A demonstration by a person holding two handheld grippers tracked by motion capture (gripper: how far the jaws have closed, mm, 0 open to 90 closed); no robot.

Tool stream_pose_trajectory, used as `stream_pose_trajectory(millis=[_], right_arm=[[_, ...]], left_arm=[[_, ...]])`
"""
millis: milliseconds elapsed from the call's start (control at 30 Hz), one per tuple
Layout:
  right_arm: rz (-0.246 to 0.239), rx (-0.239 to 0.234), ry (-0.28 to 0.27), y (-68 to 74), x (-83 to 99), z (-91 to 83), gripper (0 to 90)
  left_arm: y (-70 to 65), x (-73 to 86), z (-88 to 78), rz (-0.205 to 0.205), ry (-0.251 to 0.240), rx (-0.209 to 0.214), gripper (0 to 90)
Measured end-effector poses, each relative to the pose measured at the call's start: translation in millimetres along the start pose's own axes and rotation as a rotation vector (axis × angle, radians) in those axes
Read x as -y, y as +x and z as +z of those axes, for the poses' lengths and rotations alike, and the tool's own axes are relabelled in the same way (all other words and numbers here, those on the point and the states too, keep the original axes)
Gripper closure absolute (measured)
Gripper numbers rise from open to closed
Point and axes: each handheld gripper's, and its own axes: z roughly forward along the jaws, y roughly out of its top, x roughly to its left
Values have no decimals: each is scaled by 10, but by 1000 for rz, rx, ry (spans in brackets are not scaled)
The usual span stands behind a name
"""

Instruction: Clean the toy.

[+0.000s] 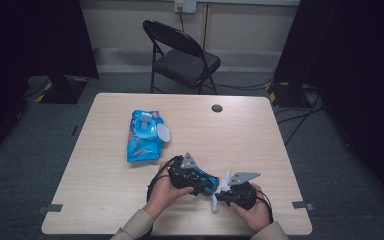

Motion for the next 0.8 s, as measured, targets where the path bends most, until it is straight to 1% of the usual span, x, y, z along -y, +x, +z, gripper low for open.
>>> stream_pose_trajectory(millis=[133,367,500,567,700,800], right_arm=[[-5,-14,3,26,-3,11,877],[-31,-36,12,96,-30,48,877],[-33,-46,10,115,-36,62,877],[-33,-61,10,127,-40,70,878],[-39,-65,9,151,-55,85,878],[-39,-81,4,168,-64,97,877]], left_arm=[[-1,1,1,0,-1,-1,100],[0,3,0,0,-2,-2,100],[1,4,-2,0,0,-2,100],[1,3,0,1,-1,-3,99],[1,3,-2,0,0,-3,98],[2,6,-1,0,-2,-3,98]])
